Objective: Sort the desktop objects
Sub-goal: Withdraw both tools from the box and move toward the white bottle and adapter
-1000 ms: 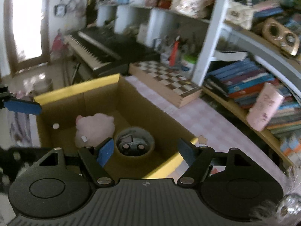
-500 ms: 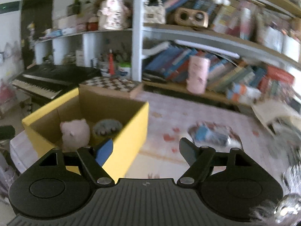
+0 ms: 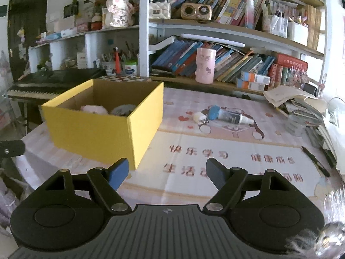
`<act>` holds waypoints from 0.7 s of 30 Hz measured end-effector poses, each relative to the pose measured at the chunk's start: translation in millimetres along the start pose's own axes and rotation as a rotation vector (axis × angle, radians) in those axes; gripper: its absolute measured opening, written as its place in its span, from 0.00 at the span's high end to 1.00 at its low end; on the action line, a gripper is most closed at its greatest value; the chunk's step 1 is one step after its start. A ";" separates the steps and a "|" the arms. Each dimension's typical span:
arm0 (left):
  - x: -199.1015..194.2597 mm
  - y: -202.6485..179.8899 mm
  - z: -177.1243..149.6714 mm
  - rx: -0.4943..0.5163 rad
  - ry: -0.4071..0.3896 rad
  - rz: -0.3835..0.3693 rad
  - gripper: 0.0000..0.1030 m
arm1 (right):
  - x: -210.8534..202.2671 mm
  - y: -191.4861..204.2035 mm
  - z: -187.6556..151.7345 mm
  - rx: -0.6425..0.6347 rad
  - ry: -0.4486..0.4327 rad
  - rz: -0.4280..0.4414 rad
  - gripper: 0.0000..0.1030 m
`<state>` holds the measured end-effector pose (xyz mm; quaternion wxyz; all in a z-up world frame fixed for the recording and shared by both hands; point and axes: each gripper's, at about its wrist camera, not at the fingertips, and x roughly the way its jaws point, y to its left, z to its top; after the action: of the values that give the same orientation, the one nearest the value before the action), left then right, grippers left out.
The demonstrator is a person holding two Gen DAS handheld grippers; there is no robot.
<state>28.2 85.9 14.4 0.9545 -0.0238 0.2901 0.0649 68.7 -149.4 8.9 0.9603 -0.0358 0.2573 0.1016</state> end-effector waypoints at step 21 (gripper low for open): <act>-14.1 -24.7 -37.1 0.047 0.084 -0.099 0.16 | -34.2 8.6 -36.6 -0.019 0.090 -0.011 0.21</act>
<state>-0.5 56.9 -8.3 0.9439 -0.0185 0.3297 0.0097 20.1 -151.4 -5.8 0.9480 -0.0511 0.2988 0.0969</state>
